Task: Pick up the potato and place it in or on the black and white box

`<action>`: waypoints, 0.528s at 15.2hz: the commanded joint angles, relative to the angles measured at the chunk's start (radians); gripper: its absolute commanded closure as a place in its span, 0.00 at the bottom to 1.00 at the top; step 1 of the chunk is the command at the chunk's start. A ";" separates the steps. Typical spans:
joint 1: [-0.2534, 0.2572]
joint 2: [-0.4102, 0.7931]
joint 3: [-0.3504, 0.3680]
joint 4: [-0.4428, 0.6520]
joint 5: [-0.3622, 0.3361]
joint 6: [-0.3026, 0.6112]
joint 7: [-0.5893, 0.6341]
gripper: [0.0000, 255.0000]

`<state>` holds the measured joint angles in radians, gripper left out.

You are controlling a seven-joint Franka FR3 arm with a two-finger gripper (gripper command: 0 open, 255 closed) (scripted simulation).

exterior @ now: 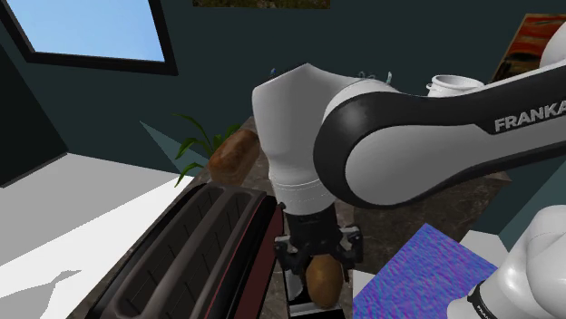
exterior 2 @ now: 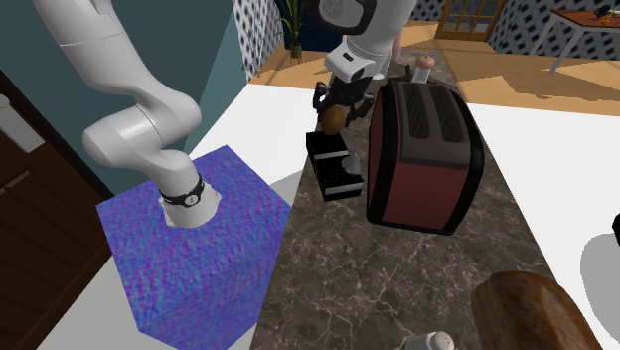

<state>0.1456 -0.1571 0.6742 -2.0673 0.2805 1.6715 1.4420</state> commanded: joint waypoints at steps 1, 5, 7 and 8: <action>0.001 0.005 0.003 -0.023 -0.001 0.028 -0.002 1.00; 0.003 0.023 0.011 -0.062 -0.006 0.082 -0.003 1.00; 0.003 0.034 0.015 -0.080 -0.009 0.110 -0.003 1.00; 0.004 0.038 0.016 -0.087 -0.010 0.120 -0.003 1.00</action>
<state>0.1489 -0.1203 0.6897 -2.1431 0.2700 1.7793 1.4409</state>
